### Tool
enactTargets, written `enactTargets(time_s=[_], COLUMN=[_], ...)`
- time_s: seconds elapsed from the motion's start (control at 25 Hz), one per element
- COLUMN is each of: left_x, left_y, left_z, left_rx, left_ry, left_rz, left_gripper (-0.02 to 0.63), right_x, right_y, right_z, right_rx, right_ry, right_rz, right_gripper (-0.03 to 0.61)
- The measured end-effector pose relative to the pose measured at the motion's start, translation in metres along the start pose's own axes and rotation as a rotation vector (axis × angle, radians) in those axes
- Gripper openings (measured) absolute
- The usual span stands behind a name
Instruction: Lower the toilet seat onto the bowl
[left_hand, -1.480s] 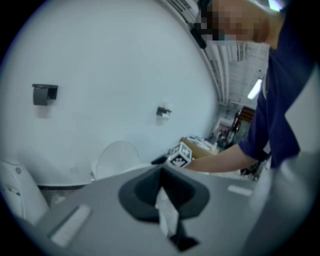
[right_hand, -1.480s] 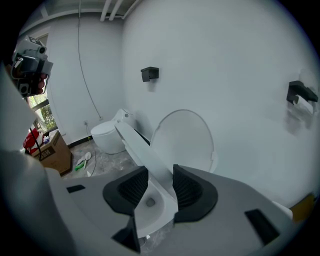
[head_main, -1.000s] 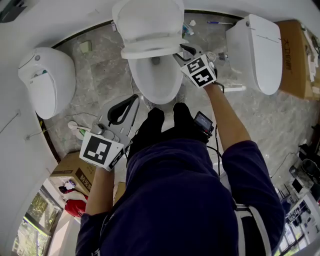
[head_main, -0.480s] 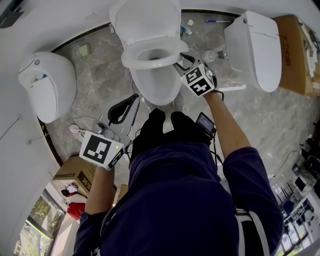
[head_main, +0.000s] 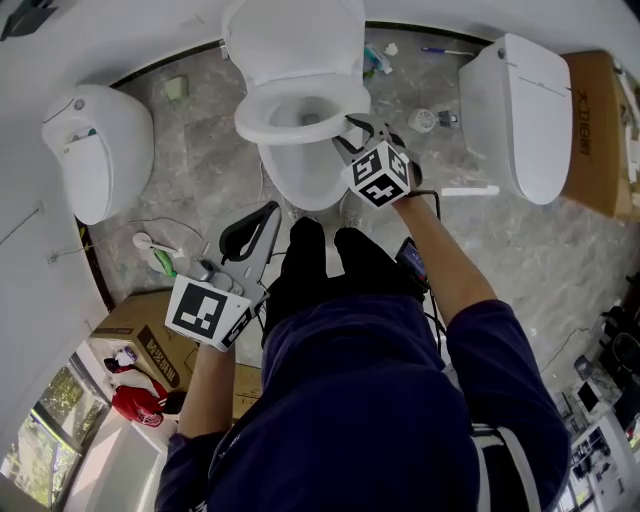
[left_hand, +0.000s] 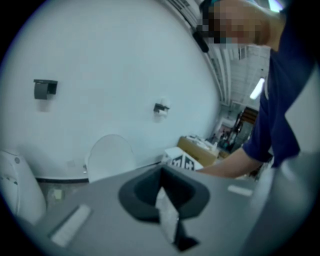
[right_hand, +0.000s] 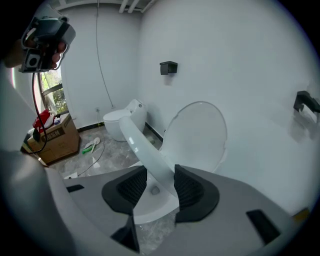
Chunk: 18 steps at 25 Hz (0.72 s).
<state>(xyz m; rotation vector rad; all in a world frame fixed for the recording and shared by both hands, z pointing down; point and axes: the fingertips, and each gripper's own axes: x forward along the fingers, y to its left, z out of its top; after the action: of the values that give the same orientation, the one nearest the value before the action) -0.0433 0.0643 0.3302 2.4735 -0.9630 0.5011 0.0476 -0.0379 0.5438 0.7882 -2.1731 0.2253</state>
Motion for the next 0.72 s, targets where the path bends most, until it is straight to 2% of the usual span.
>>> enactTargets(time_s=[0.2,0.4,0.72], left_x=[0.002,-0.003,-0.009], left_y=[-0.017,-0.024,-0.015], left_z=[-0.003,-0.009,-0.024], left_rx=[-0.010,-0.012,-0.030], left_ry=[-0.007,0.009,0.017], left_rz=[0.035,0.037,-0.010], left_gripper=[0.003,0.003,0.003], right_x=[-0.003,-0.002,-0.002], right_y=[0.014,0.022,0.038], right_z=[-0.011,-0.018,-0.030], right_rx=[-0.033,-0.048,-0.062], right_ry=[-0.009,-0.001,0.033], right_rz=[0.046,0.056,0.024], right_gripper=[0.165,0.166,0.169])
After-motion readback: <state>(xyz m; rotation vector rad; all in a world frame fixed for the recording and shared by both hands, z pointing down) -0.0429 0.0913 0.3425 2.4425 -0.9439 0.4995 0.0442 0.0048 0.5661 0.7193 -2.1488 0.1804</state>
